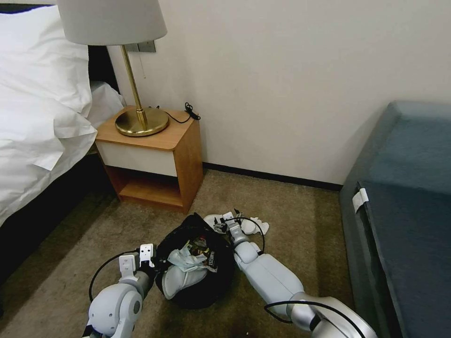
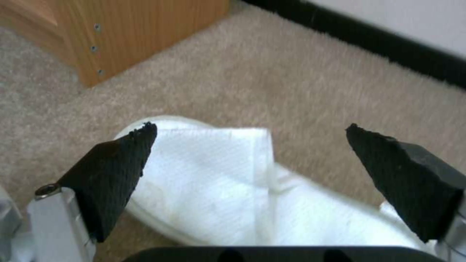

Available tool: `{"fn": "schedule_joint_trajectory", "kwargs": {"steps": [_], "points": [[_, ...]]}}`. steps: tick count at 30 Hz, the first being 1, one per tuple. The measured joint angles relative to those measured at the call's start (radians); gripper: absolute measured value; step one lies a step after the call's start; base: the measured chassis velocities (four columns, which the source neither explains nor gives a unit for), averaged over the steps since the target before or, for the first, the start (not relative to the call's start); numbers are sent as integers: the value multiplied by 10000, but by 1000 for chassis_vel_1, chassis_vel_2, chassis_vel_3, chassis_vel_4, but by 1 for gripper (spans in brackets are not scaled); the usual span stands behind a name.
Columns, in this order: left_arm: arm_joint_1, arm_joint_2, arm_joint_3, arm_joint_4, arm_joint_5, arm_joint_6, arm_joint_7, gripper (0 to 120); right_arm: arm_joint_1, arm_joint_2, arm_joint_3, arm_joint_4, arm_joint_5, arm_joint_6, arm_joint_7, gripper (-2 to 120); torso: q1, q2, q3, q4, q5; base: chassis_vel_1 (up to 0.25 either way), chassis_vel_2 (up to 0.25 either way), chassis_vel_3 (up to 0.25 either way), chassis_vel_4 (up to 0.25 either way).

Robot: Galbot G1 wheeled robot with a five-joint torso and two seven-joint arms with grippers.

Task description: Pick up the trash bin, then pick up the garbage on the floor and place it into the trash bin.

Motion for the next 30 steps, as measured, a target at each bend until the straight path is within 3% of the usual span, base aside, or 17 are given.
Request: {"fn": "schedule_joint_trajectory", "kwargs": {"steps": [12, 30], "points": [[223, -43, 4, -372, 58, 13, 93, 0, 278, -101, 280, -150, 2108, -1105, -370, 100, 1, -1, 4, 1, -1, 0, 0, 0, 0], [338, -194, 22, -511, 336, -55, 190, 0, 274, -422, 374, -101, 2497, -1407, -620, 99, 1, -4, 3, 1, 0, 0, 0, 0, 0]]}}
